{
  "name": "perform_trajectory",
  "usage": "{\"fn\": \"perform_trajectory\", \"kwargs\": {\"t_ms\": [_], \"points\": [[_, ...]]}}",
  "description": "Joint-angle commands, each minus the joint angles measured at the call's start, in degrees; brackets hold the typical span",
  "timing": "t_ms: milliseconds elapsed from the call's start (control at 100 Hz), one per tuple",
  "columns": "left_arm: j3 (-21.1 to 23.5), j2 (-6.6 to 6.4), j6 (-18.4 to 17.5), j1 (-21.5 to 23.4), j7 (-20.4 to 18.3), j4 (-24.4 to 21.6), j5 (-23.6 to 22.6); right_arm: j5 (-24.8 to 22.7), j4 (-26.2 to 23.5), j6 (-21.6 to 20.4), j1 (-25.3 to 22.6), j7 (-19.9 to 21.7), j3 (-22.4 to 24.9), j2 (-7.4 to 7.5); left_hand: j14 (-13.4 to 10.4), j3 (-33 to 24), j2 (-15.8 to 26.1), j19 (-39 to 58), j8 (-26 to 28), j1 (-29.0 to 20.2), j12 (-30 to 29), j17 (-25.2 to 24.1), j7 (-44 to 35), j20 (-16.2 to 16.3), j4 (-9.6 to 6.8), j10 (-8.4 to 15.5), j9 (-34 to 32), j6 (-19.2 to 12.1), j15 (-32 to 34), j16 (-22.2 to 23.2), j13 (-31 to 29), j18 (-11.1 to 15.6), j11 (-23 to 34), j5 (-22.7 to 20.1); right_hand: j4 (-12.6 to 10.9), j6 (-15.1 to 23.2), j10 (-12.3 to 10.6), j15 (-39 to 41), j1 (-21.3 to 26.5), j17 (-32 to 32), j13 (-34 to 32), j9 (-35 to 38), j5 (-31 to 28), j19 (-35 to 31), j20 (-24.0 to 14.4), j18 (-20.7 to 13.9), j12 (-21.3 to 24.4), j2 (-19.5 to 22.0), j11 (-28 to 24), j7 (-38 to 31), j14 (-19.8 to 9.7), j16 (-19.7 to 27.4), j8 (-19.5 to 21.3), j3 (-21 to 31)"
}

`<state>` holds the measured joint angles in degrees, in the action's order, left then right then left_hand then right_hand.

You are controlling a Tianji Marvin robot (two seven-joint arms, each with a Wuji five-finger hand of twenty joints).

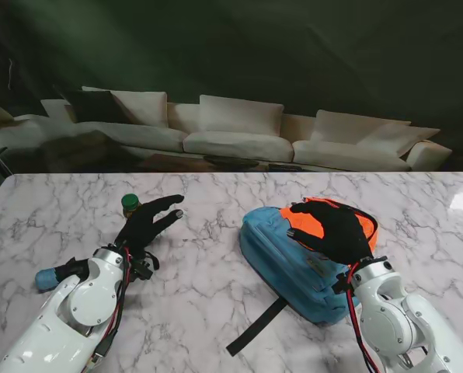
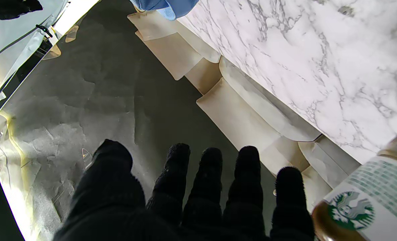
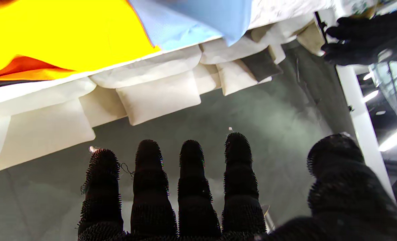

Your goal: Put the umbrella and water cup into the side pockets of the backpack

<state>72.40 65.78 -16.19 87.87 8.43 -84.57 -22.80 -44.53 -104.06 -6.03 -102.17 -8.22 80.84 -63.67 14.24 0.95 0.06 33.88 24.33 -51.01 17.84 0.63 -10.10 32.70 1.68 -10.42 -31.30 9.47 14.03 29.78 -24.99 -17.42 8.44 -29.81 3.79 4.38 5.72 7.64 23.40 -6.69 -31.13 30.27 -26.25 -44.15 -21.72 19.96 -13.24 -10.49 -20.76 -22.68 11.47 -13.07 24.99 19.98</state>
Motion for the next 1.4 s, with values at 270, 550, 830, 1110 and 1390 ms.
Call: {"fn": "perform_trajectory", "kwargs": {"t_ms": [270,550,830,1110,1390], "points": [[-0.05,0.04,-0.33,0.46,-0.73,-1.00,-0.41,-8.77,-3.03,9.04,2.67,11.58,-7.93,2.32,-0.49,0.76,2.05,0.39,-0.03,-0.44,0.20,-0.51,-0.25,0.15,-1.09,0.11,-0.36,0.11,0.29,0.06,0.68,0.14,0.62,-0.77,1.93,-12.54,5.83,-7.78,-18.47,2.47,11.15,-12.96,14.63,7.72,1.76,-1.26,9.28,-5.77,18.74,18.26,2.52,7.70,-3.80,9.61],[-0.16,0.00,-1.00,0.30,-0.80,-0.56,-0.55,-14.02,-1.27,24.13,7.71,16.23,-16.00,2.73,-0.50,0.76,2.01,0.38,-0.03,-0.34,0.18,-0.45,-0.23,0.13,-1.08,0.17,-0.35,0.10,0.29,0.05,0.62,0.18,0.58,-0.73,4.42,-15.74,6.41,-8.59,-23.45,4.80,15.90,-16.01,16.50,13.68,4.90,-1.96,13.46,-16.01,22.95,23.59,2.44,10.79,-4.05,18.14],[-0.17,-0.01,-0.89,0.40,-0.74,-0.69,-0.70,-13.40,5.41,33.66,15.84,17.74,-25.31,2.67,-0.56,0.75,2.03,0.39,-0.03,-0.34,0.18,-0.47,-0.24,0.13,-1.08,0.24,-0.28,0.06,0.29,0.06,0.61,0.18,0.58,-0.73,2.67,-14.91,6.18,-6.90,-14.15,3.01,13.44,-15.65,16.49,13.00,5.10,-1.10,13.45,-16.01,22.92,22.93,2.12,8.63,-3.33,14.61],[-0.11,0.05,-0.70,0.55,-0.54,-0.87,-0.59,-8.06,12.90,36.68,20.24,12.67,-30.58,1.57,-0.55,0.71,2.04,0.40,-0.02,-0.40,0.20,-0.47,-0.26,0.14,-1.09,0.24,-0.32,0.06,0.31,0.07,0.60,0.17,0.61,-0.77,-1.78,-18.58,6.86,3.31,10.70,-5.17,0.16,-13.98,10.43,-6.87,-1.12,-3.95,-0.19,-14.69,-1.00,12.16,-1.76,-0.16,2.98,9.88],[-0.11,0.03,-0.72,0.54,-0.58,-0.86,-0.66,-5.03,14.86,32.36,19.28,7.42,-28.96,0.55,-0.57,0.73,2.01,0.38,-0.01,-0.40,0.21,-0.49,-0.28,0.14,-1.09,0.21,-0.39,0.03,0.33,0.09,0.56,0.15,0.63,-0.78,8.97,6.53,-5.18,25.20,25.87,-23.64,-29.86,23.90,-18.70,-29.60,-3.10,-9.13,-9.32,-21.60,-17.11,-22.75,-8.37,-12.52,3.59,47.06]]}}
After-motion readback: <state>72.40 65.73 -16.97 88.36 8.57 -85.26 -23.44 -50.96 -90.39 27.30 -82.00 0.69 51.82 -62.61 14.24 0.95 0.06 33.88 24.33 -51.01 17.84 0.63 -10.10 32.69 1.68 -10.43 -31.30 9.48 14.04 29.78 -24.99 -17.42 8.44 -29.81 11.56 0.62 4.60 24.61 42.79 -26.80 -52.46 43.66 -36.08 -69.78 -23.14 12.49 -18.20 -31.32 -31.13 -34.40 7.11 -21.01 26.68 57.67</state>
